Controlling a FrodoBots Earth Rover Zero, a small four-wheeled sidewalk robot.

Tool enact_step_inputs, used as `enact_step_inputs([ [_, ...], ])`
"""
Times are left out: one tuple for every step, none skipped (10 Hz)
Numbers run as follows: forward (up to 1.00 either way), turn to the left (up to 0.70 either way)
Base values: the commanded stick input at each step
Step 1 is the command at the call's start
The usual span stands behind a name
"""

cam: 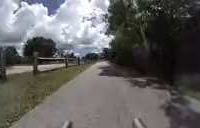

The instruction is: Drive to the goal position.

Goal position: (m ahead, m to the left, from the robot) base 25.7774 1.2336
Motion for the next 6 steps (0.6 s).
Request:
enact_step_inputs([
  [0.7, 0.01],
  [0.7, 0.01],
  [0.7, 0.01],
  [0.7, 0.01],
  [0.7, 0.01],
  [0.7, 0.01],
])
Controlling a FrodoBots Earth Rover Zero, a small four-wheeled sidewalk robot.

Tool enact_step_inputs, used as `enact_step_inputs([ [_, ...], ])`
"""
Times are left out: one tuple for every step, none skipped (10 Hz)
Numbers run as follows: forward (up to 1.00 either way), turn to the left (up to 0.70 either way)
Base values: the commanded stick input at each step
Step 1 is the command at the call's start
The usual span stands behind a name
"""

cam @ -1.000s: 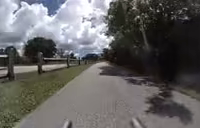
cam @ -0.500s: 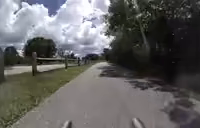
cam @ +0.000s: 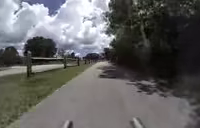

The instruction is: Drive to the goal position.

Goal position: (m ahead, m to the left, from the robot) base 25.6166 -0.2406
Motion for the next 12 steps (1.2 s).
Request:
enact_step_inputs([
  [0.7, 0.01],
  [0.7, 0.01],
  [0.7, 0.01],
  [0.7, 0.01],
  [0.7, 0.01],
  [0.7, 0.01],
  [0.7, 0.01],
  [0.7, 0.01],
  [0.7, 0.01],
  [0.7, 0.01],
  [0.7, 0.01],
  [0.7, 0.01],
])
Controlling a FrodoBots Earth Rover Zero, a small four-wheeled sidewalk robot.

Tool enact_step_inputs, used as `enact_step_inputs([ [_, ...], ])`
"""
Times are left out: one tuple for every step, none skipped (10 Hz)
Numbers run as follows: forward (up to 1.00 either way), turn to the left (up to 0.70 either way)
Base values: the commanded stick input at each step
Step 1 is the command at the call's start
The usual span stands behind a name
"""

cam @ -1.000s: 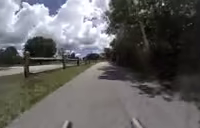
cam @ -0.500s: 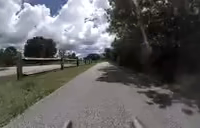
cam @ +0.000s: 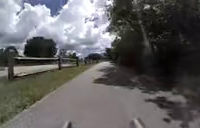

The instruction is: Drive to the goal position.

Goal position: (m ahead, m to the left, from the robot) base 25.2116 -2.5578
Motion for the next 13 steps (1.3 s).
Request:
enact_step_inputs([
  [0.7, 0.01],
  [0.7, 0.01],
  [0.7, 0.01],
  [0.7, 0.01],
  [0.7, 0.01],
  [0.7, 0.01],
  [0.7, 0.01],
  [0.7, 0.01],
  [0.7, 0.01],
  [0.7, 0.01],
  [0.7, 0.01],
  [0.7, 0.01],
  [0.7, 0.01],
])
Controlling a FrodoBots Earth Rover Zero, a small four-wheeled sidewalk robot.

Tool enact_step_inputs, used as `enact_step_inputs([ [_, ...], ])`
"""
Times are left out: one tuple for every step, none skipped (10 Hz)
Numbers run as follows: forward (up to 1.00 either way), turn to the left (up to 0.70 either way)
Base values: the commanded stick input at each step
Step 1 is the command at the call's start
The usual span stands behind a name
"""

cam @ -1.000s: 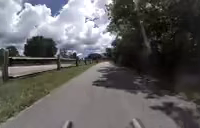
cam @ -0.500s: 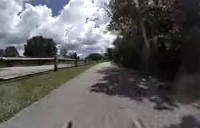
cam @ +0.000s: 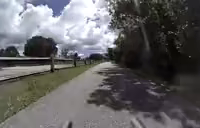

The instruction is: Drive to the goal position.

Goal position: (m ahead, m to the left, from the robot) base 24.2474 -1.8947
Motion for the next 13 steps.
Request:
enact_step_inputs([
  [0.7, 0.01],
  [0.7, 0.01],
  [0.7, 0.01],
  [0.7, 0.01],
  [0.7, 0.01],
  [0.7, 0.01],
  [0.7, 0.01],
  [0.7, 0.01],
  [0.7, 0.01],
  [0.7, 0.01],
  [0.7, 0.01],
  [0.7, 0.01],
  [0.7, 0.01],
])
